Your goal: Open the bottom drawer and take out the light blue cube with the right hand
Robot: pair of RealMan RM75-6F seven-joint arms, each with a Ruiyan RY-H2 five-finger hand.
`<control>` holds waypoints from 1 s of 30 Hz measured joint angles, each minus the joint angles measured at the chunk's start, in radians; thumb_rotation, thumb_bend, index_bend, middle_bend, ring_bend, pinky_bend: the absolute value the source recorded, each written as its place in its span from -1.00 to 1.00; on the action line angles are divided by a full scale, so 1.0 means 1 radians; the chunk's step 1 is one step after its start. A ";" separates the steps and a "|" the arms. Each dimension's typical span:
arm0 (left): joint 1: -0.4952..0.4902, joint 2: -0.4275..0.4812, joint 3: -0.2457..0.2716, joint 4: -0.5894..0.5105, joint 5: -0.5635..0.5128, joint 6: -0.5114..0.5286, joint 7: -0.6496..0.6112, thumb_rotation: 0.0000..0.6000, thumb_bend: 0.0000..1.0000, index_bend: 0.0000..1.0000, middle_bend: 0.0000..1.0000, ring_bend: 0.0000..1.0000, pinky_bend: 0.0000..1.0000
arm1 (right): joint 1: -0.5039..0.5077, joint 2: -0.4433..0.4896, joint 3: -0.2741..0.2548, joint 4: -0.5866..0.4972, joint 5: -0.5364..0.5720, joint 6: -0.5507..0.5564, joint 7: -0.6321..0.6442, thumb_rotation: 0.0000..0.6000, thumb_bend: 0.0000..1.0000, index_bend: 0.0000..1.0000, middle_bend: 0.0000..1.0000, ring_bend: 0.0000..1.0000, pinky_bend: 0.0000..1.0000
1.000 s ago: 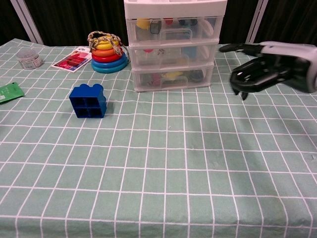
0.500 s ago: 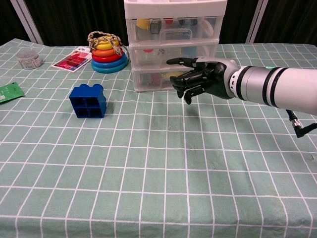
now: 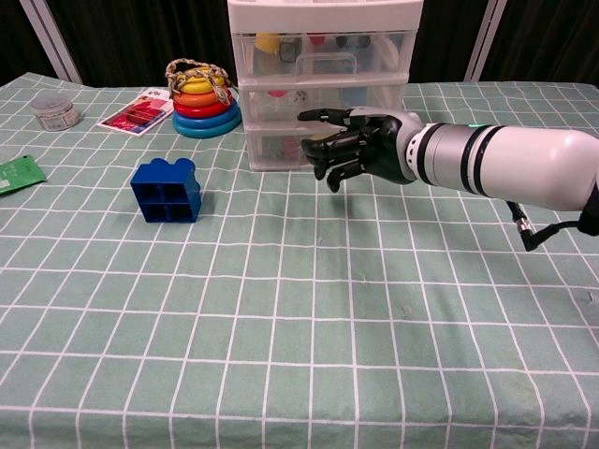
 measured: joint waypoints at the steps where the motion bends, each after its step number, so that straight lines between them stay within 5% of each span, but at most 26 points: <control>1: 0.000 0.001 0.000 -0.002 0.000 0.000 0.001 1.00 -1.00 -0.48 -0.65 -0.67 -0.61 | 0.002 -0.004 0.002 0.005 -0.006 -0.003 0.007 1.00 -0.11 -0.77 0.39 0.20 0.34; 18: -0.002 0.001 0.002 -0.010 0.003 -0.005 0.006 1.00 -1.00 -0.48 -0.65 -0.67 -0.61 | -0.027 0.009 -0.025 -0.027 -0.068 0.010 0.041 1.00 -0.07 -0.61 0.39 0.20 0.34; 23: -0.006 -0.005 0.001 -0.008 0.006 -0.009 0.005 1.00 -1.00 -0.48 -0.65 -0.67 -0.61 | -0.046 0.037 -0.059 -0.070 -0.093 0.033 0.006 1.00 -0.07 -0.98 0.37 0.19 0.34; 30: -0.008 -0.009 0.002 -0.002 0.007 -0.011 0.000 1.00 -1.00 -0.48 -0.65 -0.67 -0.62 | -0.074 0.093 -0.117 -0.146 -0.109 0.108 -0.179 1.00 -0.07 -1.00 0.35 0.18 0.34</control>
